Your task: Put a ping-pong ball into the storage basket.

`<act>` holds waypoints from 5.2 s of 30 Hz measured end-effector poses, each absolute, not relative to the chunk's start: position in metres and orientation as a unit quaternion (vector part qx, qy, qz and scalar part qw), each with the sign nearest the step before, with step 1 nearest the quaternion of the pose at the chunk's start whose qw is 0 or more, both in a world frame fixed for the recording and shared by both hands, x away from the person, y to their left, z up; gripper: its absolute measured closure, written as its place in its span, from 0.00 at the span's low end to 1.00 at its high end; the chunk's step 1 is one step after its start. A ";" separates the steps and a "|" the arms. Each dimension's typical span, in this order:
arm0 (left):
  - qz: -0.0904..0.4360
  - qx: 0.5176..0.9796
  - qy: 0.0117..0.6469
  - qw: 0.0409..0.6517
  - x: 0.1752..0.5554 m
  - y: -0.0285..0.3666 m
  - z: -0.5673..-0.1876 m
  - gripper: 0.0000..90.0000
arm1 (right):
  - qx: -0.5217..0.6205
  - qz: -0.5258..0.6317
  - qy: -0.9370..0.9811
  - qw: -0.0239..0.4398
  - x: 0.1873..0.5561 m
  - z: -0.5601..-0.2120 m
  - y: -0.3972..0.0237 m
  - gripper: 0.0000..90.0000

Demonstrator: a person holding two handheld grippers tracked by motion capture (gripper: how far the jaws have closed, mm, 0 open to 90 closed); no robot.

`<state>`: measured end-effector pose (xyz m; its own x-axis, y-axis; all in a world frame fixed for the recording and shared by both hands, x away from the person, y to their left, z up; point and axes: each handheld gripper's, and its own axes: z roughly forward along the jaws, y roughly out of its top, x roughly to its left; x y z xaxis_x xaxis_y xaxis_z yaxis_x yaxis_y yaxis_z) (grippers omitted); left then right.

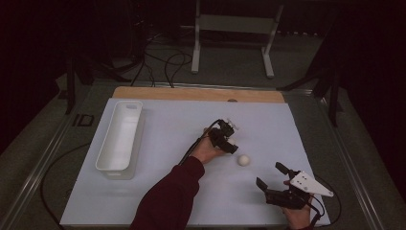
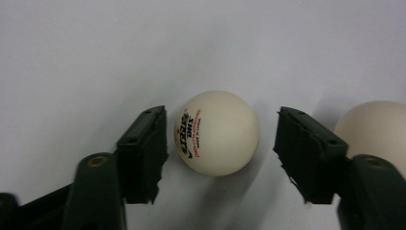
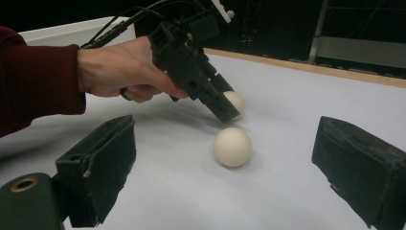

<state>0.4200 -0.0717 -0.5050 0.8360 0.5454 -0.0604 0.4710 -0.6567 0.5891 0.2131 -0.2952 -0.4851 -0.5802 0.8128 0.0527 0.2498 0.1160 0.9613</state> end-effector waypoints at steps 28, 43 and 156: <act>0.081 0.906 0.275 0.311 0.414 -0.070 -0.496 0.57 | 0.374 0.546 0.704 0.257 0.214 -0.485 -0.292 0.08; 0.083 0.905 0.271 0.317 0.411 -0.063 -0.485 0.57 | 0.373 0.547 0.704 0.257 0.215 -0.485 -0.291 0.08; 0.101 0.894 0.253 0.357 0.384 0.000 -0.417 0.57 | 0.375 0.549 0.698 0.266 0.219 -0.486 -0.289 0.08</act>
<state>0.3841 -0.0002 -0.4175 0.8515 0.5244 -0.0006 0.3806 -0.6173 0.6885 0.2189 -0.2891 -0.4857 -0.5775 0.8154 0.0402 0.2322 0.1168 0.9656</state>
